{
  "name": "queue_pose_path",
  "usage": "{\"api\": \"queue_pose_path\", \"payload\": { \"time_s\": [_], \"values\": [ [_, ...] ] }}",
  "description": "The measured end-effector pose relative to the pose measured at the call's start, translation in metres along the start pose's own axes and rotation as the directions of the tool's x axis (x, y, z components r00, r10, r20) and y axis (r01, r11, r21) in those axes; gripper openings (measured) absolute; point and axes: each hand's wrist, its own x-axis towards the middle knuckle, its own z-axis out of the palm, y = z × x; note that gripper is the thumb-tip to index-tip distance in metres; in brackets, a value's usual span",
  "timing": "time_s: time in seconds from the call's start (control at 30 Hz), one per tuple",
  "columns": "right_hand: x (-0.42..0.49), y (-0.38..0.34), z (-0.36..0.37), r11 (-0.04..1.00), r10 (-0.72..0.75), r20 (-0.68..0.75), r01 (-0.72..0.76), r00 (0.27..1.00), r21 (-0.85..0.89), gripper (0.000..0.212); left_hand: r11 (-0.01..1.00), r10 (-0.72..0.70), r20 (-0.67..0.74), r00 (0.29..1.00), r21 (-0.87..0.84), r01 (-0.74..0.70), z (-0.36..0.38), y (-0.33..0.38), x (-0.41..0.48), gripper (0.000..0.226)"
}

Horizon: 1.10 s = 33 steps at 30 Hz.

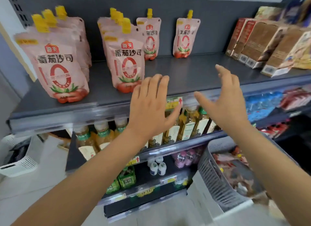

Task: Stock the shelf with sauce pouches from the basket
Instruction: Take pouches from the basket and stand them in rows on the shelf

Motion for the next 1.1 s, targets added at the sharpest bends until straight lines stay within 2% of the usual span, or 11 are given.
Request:
{"api": "queue_pose_path", "payload": {
  "time_s": [0.1, 0.2, 0.4, 0.5, 0.7, 0.77, 0.87, 0.9, 0.93, 1.0, 1.1],
  "values": [
    [-0.025, 0.055, -0.034, 0.985, 0.146, -0.001, -0.145, 0.989, -0.096, 0.072, 0.99, 0.126, 0.054, 0.991, -0.073, -0.122, 0.027, 0.047, 0.0, 0.068],
    [-0.047, 0.115, -0.056, 0.941, 0.32, -0.014, -0.319, 0.947, -0.115, 0.067, 0.966, 0.232, 0.125, 0.965, -0.146, -0.213, 0.063, 0.099, -0.003, 0.068],
    [-0.077, 0.251, -0.067, 0.76, 0.649, 0.159, -0.637, 0.744, -0.127, 0.06, 0.913, 0.393, 0.341, 0.854, -0.258, -0.317, 0.16, 0.203, -0.02, 0.065],
    [-0.084, 0.31, -0.059, 0.663, 0.736, 0.264, -0.742, 0.624, -0.095, 0.064, 0.924, 0.379, 0.521, 0.765, -0.266, -0.276, 0.211, 0.238, -0.033, 0.067],
    [-0.082, 0.431, -0.014, 0.479, 0.819, 0.45, -0.857, 0.357, -0.191, 0.06, 0.964, 0.264, 0.792, 0.551, -0.195, -0.182, 0.329, 0.3, -0.051, 0.058],
    [-0.08, 0.461, 0.005, 0.455, 0.825, 0.48, -0.855, 0.299, -0.249, 0.057, 0.978, 0.193, 0.848, 0.493, -0.125, -0.167, 0.362, 0.307, -0.053, 0.06],
    [-0.08, 0.493, 0.033, 0.478, 0.822, 0.505, -0.802, 0.264, -0.359, 0.052, 0.987, 0.083, 0.895, 0.437, -0.014, -0.16, 0.398, 0.31, -0.05, 0.069],
    [-0.08, 0.506, 0.046, 0.446, 0.83, 0.51, -0.817, 0.225, -0.365, 0.055, 0.987, 0.068, 0.906, 0.417, 0.0, -0.162, 0.409, 0.311, -0.05, 0.07],
    [-0.082, 0.519, 0.059, 0.396, 0.84, 0.515, -0.843, 0.173, -0.363, 0.062, 0.985, 0.067, 0.914, 0.399, 0.002, -0.17, 0.419, 0.314, -0.05, 0.068],
    [-0.084, 0.541, 0.079, 0.141, 0.867, 0.499, -0.967, 0.017, -0.213, 0.072, 0.982, 0.08, 0.929, 0.362, -0.01, -0.19, 0.436, 0.319, -0.052, 0.064],
    [-0.087, 0.558, 0.104, -0.234, 0.844, 0.512, -0.969, -0.161, 0.082, 0.053, 0.969, 0.109, 0.944, 0.312, -0.03, -0.247, 0.45, 0.328, -0.056, 0.047]
  ]
}}
